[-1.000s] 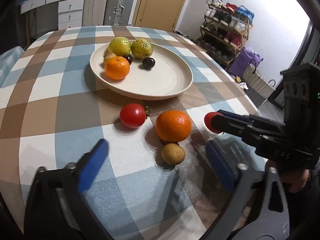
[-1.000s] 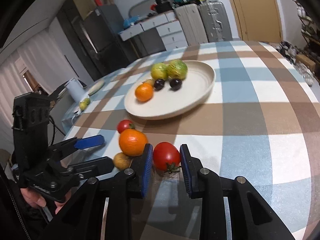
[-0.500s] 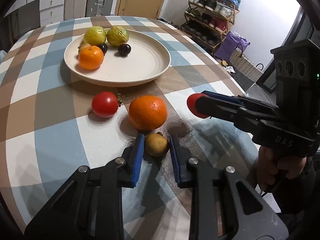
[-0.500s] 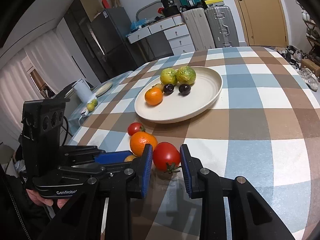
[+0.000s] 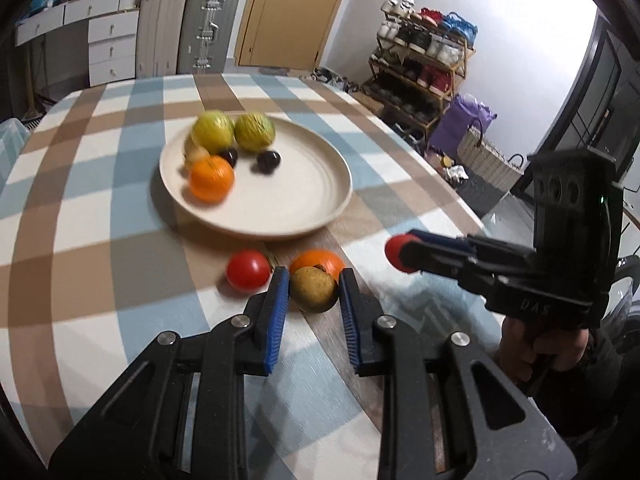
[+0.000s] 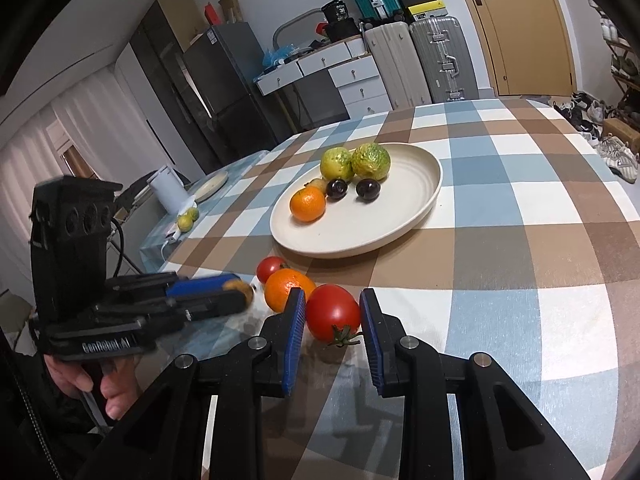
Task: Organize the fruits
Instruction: 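Carry the kiwi and tomato onto the plate and release both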
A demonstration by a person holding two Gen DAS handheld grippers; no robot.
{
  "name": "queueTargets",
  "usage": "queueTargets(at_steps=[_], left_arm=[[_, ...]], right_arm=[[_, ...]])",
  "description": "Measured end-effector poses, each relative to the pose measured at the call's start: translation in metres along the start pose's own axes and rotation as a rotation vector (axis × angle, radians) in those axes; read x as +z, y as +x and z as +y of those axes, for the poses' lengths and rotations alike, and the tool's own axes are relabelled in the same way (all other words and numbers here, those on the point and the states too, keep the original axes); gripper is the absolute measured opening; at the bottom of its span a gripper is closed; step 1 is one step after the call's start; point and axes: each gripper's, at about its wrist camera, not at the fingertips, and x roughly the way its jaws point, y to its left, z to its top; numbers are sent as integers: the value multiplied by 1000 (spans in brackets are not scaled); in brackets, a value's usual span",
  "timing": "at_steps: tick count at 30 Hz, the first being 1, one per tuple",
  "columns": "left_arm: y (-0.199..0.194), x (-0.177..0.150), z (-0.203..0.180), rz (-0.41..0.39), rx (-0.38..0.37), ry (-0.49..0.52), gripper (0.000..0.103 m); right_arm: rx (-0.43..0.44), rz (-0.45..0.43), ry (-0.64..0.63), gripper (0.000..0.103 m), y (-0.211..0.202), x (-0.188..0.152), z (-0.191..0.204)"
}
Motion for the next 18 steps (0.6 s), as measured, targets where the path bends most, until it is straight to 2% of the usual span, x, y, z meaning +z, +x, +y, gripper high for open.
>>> queueTargets(at_steps=[6,13,18], left_arm=[[2,23,12,-34,0,-26,23],[22,52,15,-52,4,-8,23],[46,76,22,-37,18,-14,23]], right_arm=[[22,-39,24,28,-1,8,-4],[26,-29,24,28,13,23,-6],[32,-13,11,28,30,36,-8]])
